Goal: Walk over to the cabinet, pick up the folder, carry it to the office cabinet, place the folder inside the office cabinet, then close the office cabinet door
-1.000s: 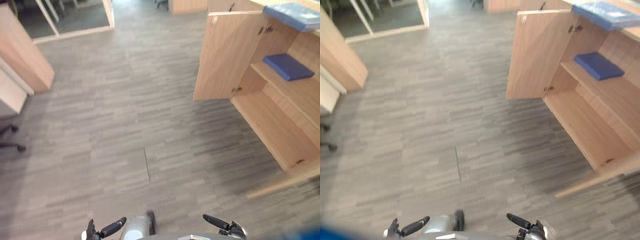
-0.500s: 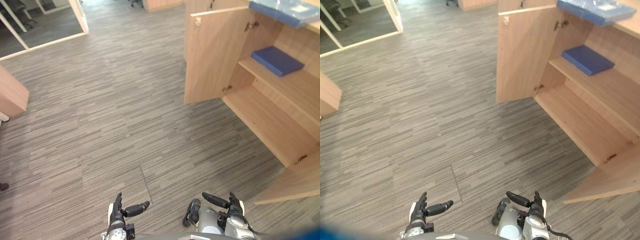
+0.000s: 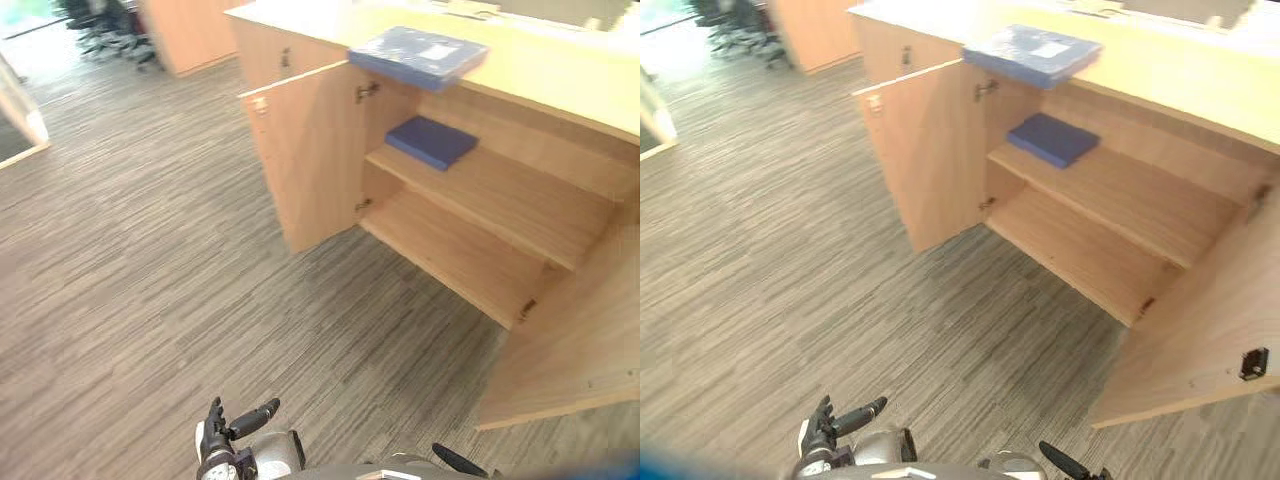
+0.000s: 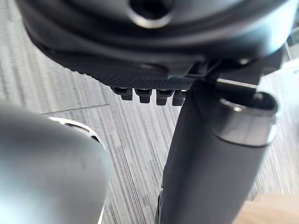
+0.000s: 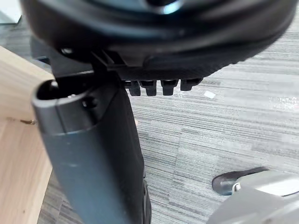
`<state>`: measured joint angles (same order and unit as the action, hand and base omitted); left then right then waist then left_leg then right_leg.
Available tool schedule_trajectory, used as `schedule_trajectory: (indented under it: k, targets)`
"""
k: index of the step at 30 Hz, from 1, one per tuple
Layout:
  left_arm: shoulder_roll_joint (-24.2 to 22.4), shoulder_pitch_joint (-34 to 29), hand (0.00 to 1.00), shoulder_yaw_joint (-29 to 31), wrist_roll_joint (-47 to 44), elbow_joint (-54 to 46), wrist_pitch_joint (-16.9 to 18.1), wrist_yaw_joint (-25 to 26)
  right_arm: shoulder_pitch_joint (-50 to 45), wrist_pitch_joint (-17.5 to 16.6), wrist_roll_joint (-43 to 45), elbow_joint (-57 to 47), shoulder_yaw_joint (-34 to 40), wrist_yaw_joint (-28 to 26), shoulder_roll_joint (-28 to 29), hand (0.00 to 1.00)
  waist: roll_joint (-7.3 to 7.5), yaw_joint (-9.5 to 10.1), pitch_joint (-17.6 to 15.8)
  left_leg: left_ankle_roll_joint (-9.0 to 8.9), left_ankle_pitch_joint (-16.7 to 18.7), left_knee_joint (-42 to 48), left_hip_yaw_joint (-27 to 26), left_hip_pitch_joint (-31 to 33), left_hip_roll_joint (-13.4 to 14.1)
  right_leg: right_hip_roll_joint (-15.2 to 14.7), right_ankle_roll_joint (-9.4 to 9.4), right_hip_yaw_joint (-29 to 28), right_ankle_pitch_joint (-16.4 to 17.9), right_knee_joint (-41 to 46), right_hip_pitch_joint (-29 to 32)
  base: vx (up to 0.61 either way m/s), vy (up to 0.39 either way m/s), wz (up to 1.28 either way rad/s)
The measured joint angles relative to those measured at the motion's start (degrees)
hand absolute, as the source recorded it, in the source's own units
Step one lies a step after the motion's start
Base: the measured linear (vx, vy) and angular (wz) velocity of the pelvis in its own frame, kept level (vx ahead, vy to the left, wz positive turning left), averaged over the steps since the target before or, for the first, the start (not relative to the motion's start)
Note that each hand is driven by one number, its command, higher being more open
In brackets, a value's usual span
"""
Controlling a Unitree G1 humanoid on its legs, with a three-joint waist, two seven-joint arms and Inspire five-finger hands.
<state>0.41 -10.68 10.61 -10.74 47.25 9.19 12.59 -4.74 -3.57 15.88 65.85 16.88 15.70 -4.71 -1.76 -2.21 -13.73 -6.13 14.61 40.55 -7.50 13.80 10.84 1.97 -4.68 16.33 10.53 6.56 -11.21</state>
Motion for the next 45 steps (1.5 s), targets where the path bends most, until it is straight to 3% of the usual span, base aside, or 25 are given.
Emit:
schedule_trajectory:
  k: [2, 4, 6, 7, 8, 9, 11, 13, 14, 15, 16, 17, 19, 20, 23, 24, 25, 30, 32, 34, 35, 37, 40, 44, 45]
  targets:
    - [-0.51, 0.81, 1.0, 0.59, 1.5, -0.17, 0.26, 1.99, 1.01, -0.02, -0.04, -0.75, -0.81, 0.01, 0.6, 1.0, 0.3, 0.51, -0.28, -0.56, -1.19, -13.79, 7.69, 1.0, -0.4, -0.26, 0.91, -3.9, 0.52, -0.43, -1.21, 0.37, 0.171, -1.19]
    - [-0.82, 0.95, 1.0, 1.08, 5.49, -0.33, 0.36, 3.91, 1.12, -0.77, -0.39, -2.16, -2.96, 0.58, 0.41, 1.0, 0.18, 0.59, -0.22, -1.72, -4.53, -28.03, 15.07, 0.14, -0.37, -1.38, 4.0, -7.53, 2.33, -0.43, -2.87, 0.37, 0.247, -0.88]
    - [-1.08, 1.02, 1.0, 1.05, 5.81, 0.23, 0.38, 5.28, 1.17, -0.99, -0.85, -2.18, -3.09, 0.62, 0.24, 1.0, -0.26, 0.73, 0.14, -3.03, -6.85, -31.54, 17.38, -0.79, -1.03, -2.85, 6.55, -10.2, 3.84, -0.26, -4.16, 0.43, 0.371, -0.77]
    - [-1.21, 1.24, 1.0, 1.51, 5.67, 0.97, 0.35, 5.77, 0.77, -0.94, -2.09, -2.12, -3.08, 0.6, 0.2, 1.0, -0.3, 1.16, 0.78, -3.03, -13.08, -31.52, 18.47, -1.41, -2.45, -4.69, 8.72, -11.6, 5.09, 0.47, -4.44, 0.45, 0.445, -0.8]
    - [-1.21, 1.28, 1.0, 1.87, 5.66, 1.28, 0.35, 5.86, 0.62, -0.94, -2.51, -2.13, -3.05, 0.45, 0.31, 1.0, -0.13, 1.51, 1.27, -2.79, -16.24, -31.27, 18.08, -1.89, -3.49, -6.16, 10.04, -12.38, 5.62, 1.2, -4.26, 0.54, 0.58, -0.93]
    - [-0.86, 1.7, 1.0, 2.17, 5.52, 1.4, 0.28, 6.05, 0.69, -0.93, -2.6, -1.82, -2.97, 0.02, 0.76, 1.0, 1.67, 2.28, 1.43, -1.86, -18.51, -30.26, 15.4, -3.24, -5.88, -9.95, 12.6, -13.55, 6.85, 6.17, -2.56, 0.49, 0.567, -1.07]
    - [-0.13, 1.74, 1.0, 2.79, 4.56, 1.97, 0.41, 7.31, 0.76, -0.61, -3.66, -1.27, -2.72, -0.94, 1.1, 1.0, 3.77, 3.21, 1.58, 1.34, -16.44, -31.34, 9.76, -8.12, -9.39, -16.33, 14.09, -14.14, 6.37, 20.64, 3.55, 0.36, 0.465, -1.12]
    - [-0.01, 1.55, 1.0, 3.26, 4.08, 2.61, 0.32, 8.2, -0.09, -0.06, -4.58, -0.89, -2.71, -1.65, 1.2, 1.0, 5.06, 3.03, 2.38, 4.24, -13.9, -32.27, 5.86, -12.32, -13.72, -23.25, 8.25, -12.29, 2.74, 34.63, 9.44, 0.26, 0.419, -0.74]
    - [-0.21, 1.08, 1.0, 3.01, 3.93, 2.73, 0.29, 8.2, -0.65, 0.23, -4.52, -1.02, -2.37, -1.87, 0.79, 1.0, 5.08, 2.14, 2.68, 5.78, -12.53, -32.86, 4.36, -14.25, -15.62, -27.61, 1.38, -9.08, -1.43, 40.39, 12.08, 0.23, 0.406, -0.58]
    - [-0.36, 0.58, 1.0, 2.99, 3.53, 2.72, 0.19, 8.26, -0.64, -0.04, -4.46, -1.82, -1.8, -1.9, 0.46, 1.0, 4.32, 1.47, 3.0, 6.84, -11.63, -33.77, 2.59, -15.67, -16.43, -31.03, -2.77, -5.66, -4.76, 43.78, 14.18, 0.26, 0.469, -0.62]
    - [-0.31, 0.59, 1.0, 3.01, 3.68, 2.72, 0.02, 8.19, -0.57, -0.16, -4.57, -2.45, -1.87, -1.92, 0.18, 1.0, 4.16, 1.34, 2.96, 7.2, -11.34, -34.37, 1.57, -16.16, -16.45, -32.03, -2.51, -4.11, -4.85, 45.13, 15.34, 0.16, 0.312, -0.71]
    - [0.02, 0.83, 1.0, 2.99, 4.29, 2.71, -0.25, 8.15, -0.25, -0.4, -4.62, -2.65, -2.35, -1.95, -0.18, 1.0, 3.74, 1.41, 2.78, 7.59, -11.07, -35.62, 0.39, -17.48, -16.18, -32.46, 0.62, -0.83, -2.73, 47.01, 17.21, 0.15, 0.224, -0.56]
    - [0.62, 0.94, 1.0, 1.19, 4.7, 2.8, -0.8, 7.96, 0.4, -0.41, -4.57, -2.56, -2.32, -1.84, 0.06, 1.0, 3.22, 1.41, 2.29, 8.11, -10.8, -37.4, -0.21, -19.2, -15.01, -29.56, 8.82, 4.99, 3.11, 44.77, 18.79, 0.21, 0.141, -0.46]
    - [0.53, 1.27, 1.0, -0.49, 4.68, 2.93, -0.96, 7.71, 0.64, -0.41, -4.56, -2.57, -2.36, -1.94, 0.06, 1.0, 2.5, 1.26, 1.84, 8.62, -9.54, -37.5, -0.43, -20.09, -13.48, -24.79, 9.87, 5.51, 5.87, 41.35, 20.51, 0.19, 0.028, -0.32]
    - [0.47, 1.79, 1.0, -2.22, 4.73, 3.0, -0.97, 6.8, 1.19, -0.57, -4.54, -2.61, -2.89, -2.22, 0.01, 1.0, 1.75, 0.84, 0.86, 7.64, -7.53, -37.72, -0.9, -22.98, -10.44, -14.87, 9.16, 4.89, 5.22, 30.21, 24.65, 0.19, -0.059, -0.12]
    - [1.14, 1.91, 1.0, -2.84, 5.33, 3.05, -0.95, 6.31, 1.27, -0.93, -4.57, -2.63, -3.0, -2.29, 0.73, 1.0, 3.1, 0.77, 0.41, 6.56, -6.61, -38.15, -0.86, -24.8, -10.64, -12.92, 7.67, 5.28, 1.2, 22.34, 25.56, 0.23, -0.167, 0.27]
    - [1.69, 2.25, 1.0, -2.96, 6.78, 3.84, -0.99, 5.5, 0.94, -0.94, -4.5, -2.48, -2.95, -2.64, 1.47, 1.0, 4.18, 0.31, 0.7, 5.65, -5.46, -38.14, 0.62, -26.17, -11.18, -12.36, 1.57, 4.42, -4.86, 19.84, 25.3, 0.26, -0.201, 0.35]
    - [-0.82, 2.13, 1.0, -2.87, 8.25, 3.9, -1.1, 4.11, -0.07, -0.97, -4.58, -2.71, -1.83, -3.17, 0.07, 1.0, 0.52, 0.52, 1.67, 2.84, -1.96, -35.34, 3.92, -26.66, -6.03, -8.58, 0.07, 9.05, 3.04, 22.15, 23.09, 0.37, -0.231, 0.32]
    - [-0.87, 1.9, 1.0, -2.63, 8.11, 3.59, -1.19, 3.59, -1.26, -0.8, -4.42, -2.7, -1.67, -3.29, 0.59, 1.0, 0.5, 0.49, 1.56, -0.38, 0.37, -23.41, 4.57, -22.97, -3.12, -6.4, -0.48, 11.63, 3.86, 18.8, 18.39, 0.34, -0.286, 0.55]
    - [-1.67, 0.24, 1.0, -0.63, 6.73, 0.3, -1.2, 3.32, -3.38, -0.48, -4.21, -3.2, -1.32, -3.19, 0.27, 1.0, -0.56, 0.87, 2.24, -5.45, 1.38, 3.79, 4.71, -12.63, 1.36, -1.74, -1.29, 13.93, 3.22, 12.04, 11.61, 0.29, -0.252, 0.37]
    - [-1.95, -0.2, 1.0, -0.46, 6.13, -0.35, -1.2, 3.34, -3.6, -0.46, -4.01, -3.15, -1.33, -3.14, 0.15, 1.0, -0.77, 1.08, 2.41, -5.97, 1.23, 8.82, 4.45, -10.81, 1.93, -0.74, -1.37, 14.07, 3.05, 10.52, 10.14, 0.27, -0.179, 0.09]
    - [-1.78, -0.64, 1.0, -0.39, 4.82, -0.98, -1.17, 3.29, -3.72, -0.46, -1.72, -3.02, -1.8, -2.85, 0.01, 1.0, -0.83, 1.29, 2.43, -5.72, 1.03, 17.78, 0.47, -6.16, 3.52, 2.06, -0.97, 14.07, 1.65, 3.61, 3.97, 0.29, -0.134, 0.02]
    - [-1.8, -0.34, 1.0, -0.2, 4.53, -1.3, -1.12, 3.31, -3.28, -0.42, -1.72, -2.99, -2.16, -2.7, -0.09, 1.0, -0.55, 2.05, 2.31, -3.37, 1.38, 15.04, -3.02, -4.25, 3.74, 2.29, -0.59, 12.39, 0.93, 0.43, 0.65, 0.3, -0.059, -0.21]
    - [-1.75, -0.02, 1.0, -0.08, 3.76, -2.63, -0.9, 3.7, 0.54, -0.22, -1.85, -2.51, -2.84, -2.43, 0.14, 1.0, 0.38, 3.72, 1.33, -0.68, 2.14, -5.21, 1.95, -2.77, 0.0, 0.28, 0.8, 6.43, 0.75, 0.27, -0.22, 0.27, 0.064, -0.76]
    - [-1.7, -0.03, 1.0, -0.15, 3.41, -2.57, -0.88, 3.83, 1.08, -0.29, -1.95, -2.58, -2.87, -2.4, 0.38, 1.0, 0.43, 3.73, 1.29, -0.05, -0.49, -12.22, 4.95, -3.45, -1.41, 0.03, 1.56, 5.57, 0.8, 0.14, -0.81, 0.15, 0.063, -0.44]
